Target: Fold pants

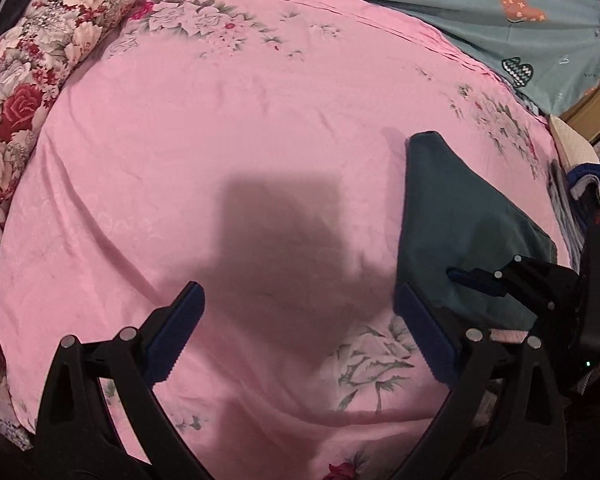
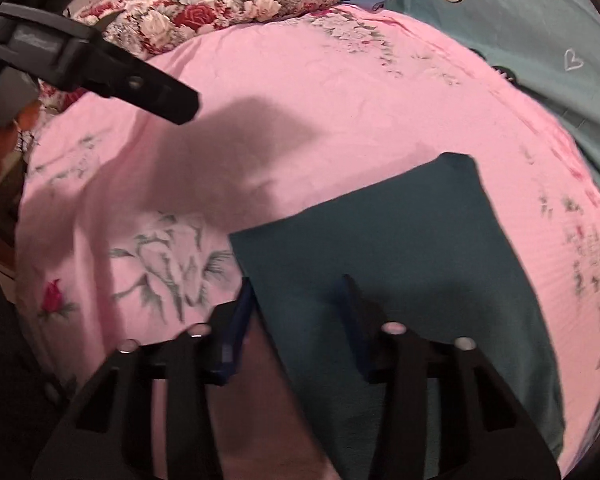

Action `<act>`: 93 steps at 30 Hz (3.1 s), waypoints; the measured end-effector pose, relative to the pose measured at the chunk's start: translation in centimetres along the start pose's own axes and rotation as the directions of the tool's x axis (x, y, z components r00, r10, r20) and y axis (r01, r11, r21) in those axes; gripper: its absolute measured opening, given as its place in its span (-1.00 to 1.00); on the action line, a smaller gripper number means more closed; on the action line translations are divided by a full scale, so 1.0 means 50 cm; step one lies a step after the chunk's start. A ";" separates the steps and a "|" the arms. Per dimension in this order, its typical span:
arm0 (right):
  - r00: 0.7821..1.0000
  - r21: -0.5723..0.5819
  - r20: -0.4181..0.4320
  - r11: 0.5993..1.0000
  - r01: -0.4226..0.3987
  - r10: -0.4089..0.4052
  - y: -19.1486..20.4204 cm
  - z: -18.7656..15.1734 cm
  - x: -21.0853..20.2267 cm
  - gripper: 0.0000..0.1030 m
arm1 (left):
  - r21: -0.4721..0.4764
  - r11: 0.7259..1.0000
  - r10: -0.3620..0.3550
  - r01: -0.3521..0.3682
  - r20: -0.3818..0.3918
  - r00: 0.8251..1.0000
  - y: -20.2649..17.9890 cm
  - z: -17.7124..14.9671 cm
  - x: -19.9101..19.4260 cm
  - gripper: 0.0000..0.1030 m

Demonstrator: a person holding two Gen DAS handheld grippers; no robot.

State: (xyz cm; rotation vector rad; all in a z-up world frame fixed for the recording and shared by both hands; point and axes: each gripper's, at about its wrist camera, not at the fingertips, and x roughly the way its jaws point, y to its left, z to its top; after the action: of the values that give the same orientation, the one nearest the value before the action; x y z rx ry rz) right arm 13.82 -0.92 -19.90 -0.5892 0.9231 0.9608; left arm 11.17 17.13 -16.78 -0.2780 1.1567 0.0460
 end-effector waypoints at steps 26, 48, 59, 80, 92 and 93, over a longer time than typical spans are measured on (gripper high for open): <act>0.995 0.232 0.096 0.972 -0.027 0.005 -0.044 -0.031 -0.073 -0.81 | -0.223 0.812 -0.583 0.539 -0.278 0.763 -0.136 0.042 0.231 0.05; 0.994 0.598 0.107 0.801 -0.035 -0.037 -0.356 -0.279 -0.156 0.13 | -0.187 0.919 -0.392 0.347 -0.331 0.859 -0.161 0.004 0.234 -0.55; 0.950 0.682 0.217 0.662 -0.313 0.225 -0.407 -0.304 -0.100 0.02 | -0.239 0.933 -0.338 0.268 -0.335 0.879 -0.166 -0.002 0.242 -0.55; 0.967 0.480 0.084 0.860 0.173 -0.242 -0.240 -0.153 -0.224 -0.58 | 0.066 0.941 -0.322 0.332 -0.134 0.937 -0.205 -0.006 0.114 -0.75; 0.893 0.246 0.313 0.936 0.253 -0.324 -0.158 0.304 -0.195 -0.59 | 0.157 0.956 -0.280 0.247 0.238 0.930 0.092 0.195 -0.139 -0.75; 0.886 0.236 0.330 0.937 0.258 -0.326 -0.156 0.357 -0.179 -0.59 | 0.165 0.959 -0.269 0.232 0.257 0.928 0.117 0.217 -0.150 -0.75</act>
State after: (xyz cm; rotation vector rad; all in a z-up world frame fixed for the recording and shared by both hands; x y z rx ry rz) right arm 25.43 5.37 -2.96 -0.3597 0.5596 0.6693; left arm 16.80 26.20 -7.08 -0.2907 0.8335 -0.2120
